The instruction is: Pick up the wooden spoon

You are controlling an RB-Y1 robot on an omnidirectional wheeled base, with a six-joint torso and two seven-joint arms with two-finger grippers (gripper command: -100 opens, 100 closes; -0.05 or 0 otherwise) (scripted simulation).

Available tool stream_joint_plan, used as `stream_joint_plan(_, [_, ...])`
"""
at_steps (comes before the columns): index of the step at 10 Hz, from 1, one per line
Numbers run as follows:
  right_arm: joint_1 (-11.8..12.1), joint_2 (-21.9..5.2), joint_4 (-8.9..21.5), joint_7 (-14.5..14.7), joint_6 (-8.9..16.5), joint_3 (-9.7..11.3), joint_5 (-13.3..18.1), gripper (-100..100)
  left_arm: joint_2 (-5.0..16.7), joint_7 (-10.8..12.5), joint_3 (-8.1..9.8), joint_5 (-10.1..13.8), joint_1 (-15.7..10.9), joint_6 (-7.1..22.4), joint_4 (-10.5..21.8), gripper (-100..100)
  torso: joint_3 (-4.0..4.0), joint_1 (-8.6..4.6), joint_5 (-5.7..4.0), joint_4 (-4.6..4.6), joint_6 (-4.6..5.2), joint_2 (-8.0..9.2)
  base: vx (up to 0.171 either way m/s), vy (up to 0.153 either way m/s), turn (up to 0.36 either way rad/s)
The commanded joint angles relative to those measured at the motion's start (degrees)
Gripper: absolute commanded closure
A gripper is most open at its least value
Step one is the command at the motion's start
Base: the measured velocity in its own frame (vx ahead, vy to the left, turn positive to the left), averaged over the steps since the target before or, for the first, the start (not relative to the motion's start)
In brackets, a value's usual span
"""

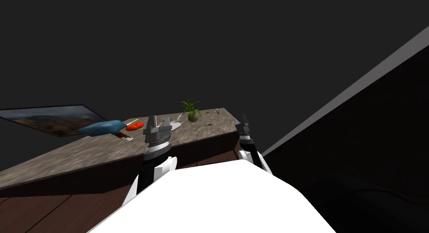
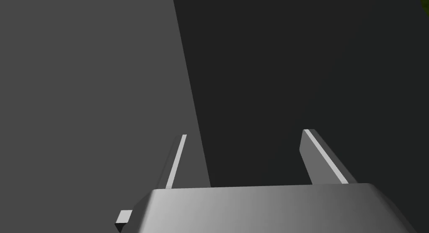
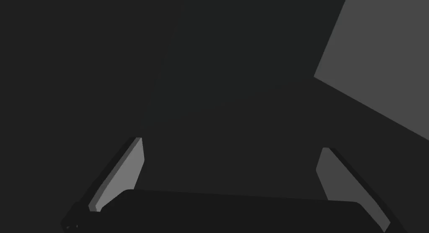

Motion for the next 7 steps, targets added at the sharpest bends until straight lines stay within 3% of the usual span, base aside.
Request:
stream_joint_plan(1, [1.04,-1.85,0.54,0.14,-0.41,0.15,0.47,-100,0.00,0.00,0.00,0.00,0.00,0.00,0.00,0,0.00,0.00,0.00,0.00,0.00,0.00,-0.020,0.036,0.036])
stream_joint_plan(7, [7.65,-11.88,4.32,1.20,-3.06,1.70,3.96,-100,-0.01,0.00,-0.01,0.00,-0.01,0.00,0.00,0,0.14,0.39,0.10,0.06,0.00,0.24,-0.063,0.100,0.081])
